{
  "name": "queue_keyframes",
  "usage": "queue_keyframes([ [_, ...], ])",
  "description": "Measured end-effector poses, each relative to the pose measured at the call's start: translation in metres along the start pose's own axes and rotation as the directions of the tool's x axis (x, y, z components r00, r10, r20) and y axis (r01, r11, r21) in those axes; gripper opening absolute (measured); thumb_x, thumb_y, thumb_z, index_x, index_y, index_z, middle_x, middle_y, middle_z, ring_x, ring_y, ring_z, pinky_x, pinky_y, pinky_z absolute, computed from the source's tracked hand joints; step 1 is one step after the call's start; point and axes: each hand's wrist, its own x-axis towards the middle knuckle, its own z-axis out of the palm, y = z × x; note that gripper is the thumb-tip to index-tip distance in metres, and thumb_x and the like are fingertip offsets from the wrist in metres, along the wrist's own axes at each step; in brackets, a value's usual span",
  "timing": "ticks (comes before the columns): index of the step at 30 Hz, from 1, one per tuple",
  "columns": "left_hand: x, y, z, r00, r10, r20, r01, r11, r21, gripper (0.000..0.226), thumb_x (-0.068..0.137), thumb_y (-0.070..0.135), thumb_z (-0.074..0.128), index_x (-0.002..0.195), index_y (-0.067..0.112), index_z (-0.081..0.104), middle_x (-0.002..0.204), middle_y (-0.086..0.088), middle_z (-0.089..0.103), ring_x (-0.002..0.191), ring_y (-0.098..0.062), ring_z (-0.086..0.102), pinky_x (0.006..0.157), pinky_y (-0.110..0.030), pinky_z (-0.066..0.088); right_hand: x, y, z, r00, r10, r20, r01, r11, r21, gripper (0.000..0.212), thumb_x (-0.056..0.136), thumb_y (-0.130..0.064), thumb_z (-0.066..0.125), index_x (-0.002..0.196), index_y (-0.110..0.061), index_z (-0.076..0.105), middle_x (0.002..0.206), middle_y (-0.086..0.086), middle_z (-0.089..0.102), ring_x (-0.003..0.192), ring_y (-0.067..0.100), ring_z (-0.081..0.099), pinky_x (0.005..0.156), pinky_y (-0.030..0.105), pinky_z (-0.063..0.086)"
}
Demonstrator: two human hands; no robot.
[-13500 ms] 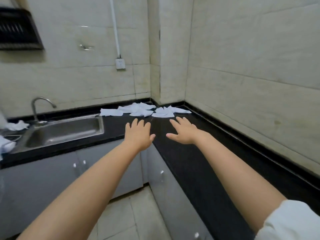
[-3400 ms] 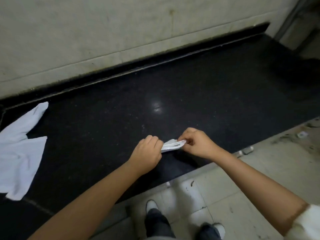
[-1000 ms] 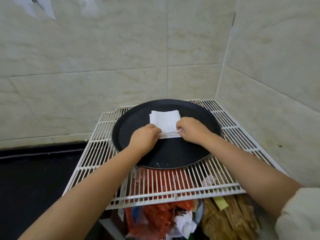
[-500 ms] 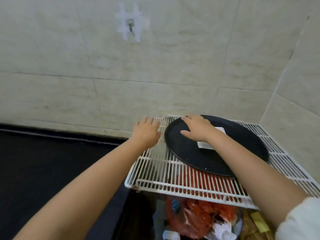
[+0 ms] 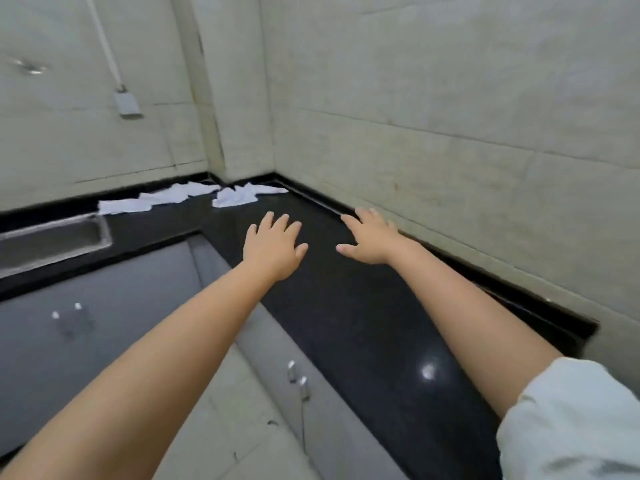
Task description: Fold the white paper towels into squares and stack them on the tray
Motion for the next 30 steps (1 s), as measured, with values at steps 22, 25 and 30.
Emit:
queue_keyframes([
  [22,0.296,-0.404,0.05,0.938,-0.344,0.034,0.339,0.934,0.115,0.05,0.099,0.042,0.029,0.14,0.014,0.032,0.151,-0.005,0.027,0.143,-0.027,0.016,0.112,-0.047,0.022,0.489,-0.266,0.032,0.945,-0.326,0.027,0.324,0.945,0.047,0.059,0.094,-0.041,0.043,0.144,-0.019,0.022,0.154,0.009,0.015,0.143,0.029,0.011,0.114,0.053,0.016],
  [25,0.354,-0.434,0.07,0.953,-0.299,0.044,0.293,0.95,0.106,0.05,0.099,0.042,0.03,0.141,0.015,0.032,0.151,-0.006,0.028,0.142,-0.028,0.017,0.113,-0.047,0.023,0.542,-0.264,0.041,0.957,-0.29,0.03,0.288,0.956,0.048,0.059,0.094,-0.039,0.043,0.145,-0.018,0.021,0.155,0.008,0.013,0.143,0.029,0.009,0.113,0.052,0.016],
  [30,0.464,-0.477,0.122,0.985,-0.15,0.084,0.144,0.987,0.069,0.05,0.099,0.04,0.031,0.142,0.016,0.03,0.152,-0.005,0.026,0.144,-0.027,0.015,0.114,-0.047,0.02,0.644,-0.245,0.083,0.987,-0.131,0.087,0.128,0.991,0.04,0.059,0.094,-0.04,0.042,0.144,-0.018,0.022,0.153,0.008,0.018,0.142,0.028,0.013,0.114,0.053,0.018],
])
